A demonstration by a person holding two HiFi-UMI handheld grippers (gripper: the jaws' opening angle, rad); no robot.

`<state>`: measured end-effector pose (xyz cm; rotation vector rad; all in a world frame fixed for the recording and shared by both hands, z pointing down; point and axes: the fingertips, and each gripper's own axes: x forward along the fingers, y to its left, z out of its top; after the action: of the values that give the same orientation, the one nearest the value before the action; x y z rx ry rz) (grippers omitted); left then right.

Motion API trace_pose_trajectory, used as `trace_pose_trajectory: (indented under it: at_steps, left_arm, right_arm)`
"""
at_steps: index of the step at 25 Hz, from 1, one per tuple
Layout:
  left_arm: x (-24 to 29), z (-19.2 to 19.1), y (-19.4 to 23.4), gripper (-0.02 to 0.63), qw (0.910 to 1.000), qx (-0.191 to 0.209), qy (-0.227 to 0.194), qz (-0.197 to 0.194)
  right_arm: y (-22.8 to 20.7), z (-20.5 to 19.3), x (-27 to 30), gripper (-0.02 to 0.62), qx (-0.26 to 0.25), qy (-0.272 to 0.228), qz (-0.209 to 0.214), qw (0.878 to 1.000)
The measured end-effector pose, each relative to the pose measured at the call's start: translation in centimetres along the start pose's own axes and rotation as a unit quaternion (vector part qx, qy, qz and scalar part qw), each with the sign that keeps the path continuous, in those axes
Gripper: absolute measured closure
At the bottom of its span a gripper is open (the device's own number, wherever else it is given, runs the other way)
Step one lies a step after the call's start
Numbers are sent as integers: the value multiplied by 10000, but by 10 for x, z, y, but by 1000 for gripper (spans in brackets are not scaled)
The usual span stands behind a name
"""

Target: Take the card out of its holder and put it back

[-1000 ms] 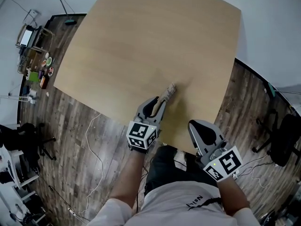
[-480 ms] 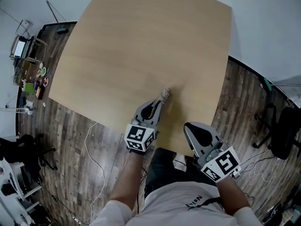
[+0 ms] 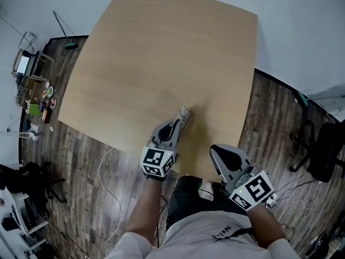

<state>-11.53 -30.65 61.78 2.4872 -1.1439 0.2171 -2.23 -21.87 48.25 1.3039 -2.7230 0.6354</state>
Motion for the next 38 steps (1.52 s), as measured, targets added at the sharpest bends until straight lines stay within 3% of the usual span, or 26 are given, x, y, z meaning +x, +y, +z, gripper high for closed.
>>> trace_pose_trajectory:
  at_steps: [7, 14, 25, 38]
  left_arm:
    - [-14, 33, -9, 580, 9999, 58, -113, 110]
    - [-36, 90, -31, 580, 9995, 34, -285, 156]
    - [-86, 181, -112, 580, 9980, -77, -608, 144]
    - [-132, 239, -203, 580, 9952, -192, -903, 333]
  right_arm:
    - [7, 19, -13, 582, -33, -84, 24, 10000]
    - [6, 50, -22, 581, -110, -93, -40, 9999]
    - [9, 101, -61, 581, -332, -176, 44, 9993]
    - [31, 158, -114, 581, -686, -504, 429, 9954]
